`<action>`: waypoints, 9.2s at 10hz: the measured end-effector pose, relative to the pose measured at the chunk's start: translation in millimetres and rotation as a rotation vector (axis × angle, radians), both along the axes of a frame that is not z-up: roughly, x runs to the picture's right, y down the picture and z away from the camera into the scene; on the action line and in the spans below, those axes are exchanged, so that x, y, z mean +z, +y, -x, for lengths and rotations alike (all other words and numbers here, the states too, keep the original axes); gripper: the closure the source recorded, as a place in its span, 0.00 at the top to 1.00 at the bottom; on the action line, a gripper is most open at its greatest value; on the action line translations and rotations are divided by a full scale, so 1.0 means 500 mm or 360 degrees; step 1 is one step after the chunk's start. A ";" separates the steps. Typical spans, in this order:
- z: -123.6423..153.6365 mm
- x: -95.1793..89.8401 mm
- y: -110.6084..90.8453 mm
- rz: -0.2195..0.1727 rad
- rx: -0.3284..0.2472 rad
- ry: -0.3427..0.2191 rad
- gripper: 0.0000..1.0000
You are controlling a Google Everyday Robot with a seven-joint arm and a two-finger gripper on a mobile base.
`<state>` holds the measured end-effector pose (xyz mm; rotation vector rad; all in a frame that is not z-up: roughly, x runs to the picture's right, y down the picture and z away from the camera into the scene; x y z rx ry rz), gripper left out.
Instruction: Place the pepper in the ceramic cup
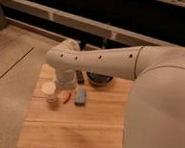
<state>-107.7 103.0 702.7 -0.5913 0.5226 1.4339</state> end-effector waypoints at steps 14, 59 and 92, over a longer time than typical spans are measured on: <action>0.052 -0.012 -0.173 -0.0587 -0.0297 -0.0437 0.65; 0.144 0.375 -0.101 -0.0224 -0.0334 -0.0245 0.00; 0.240 0.186 -0.157 -0.0599 -0.0604 -0.0442 0.00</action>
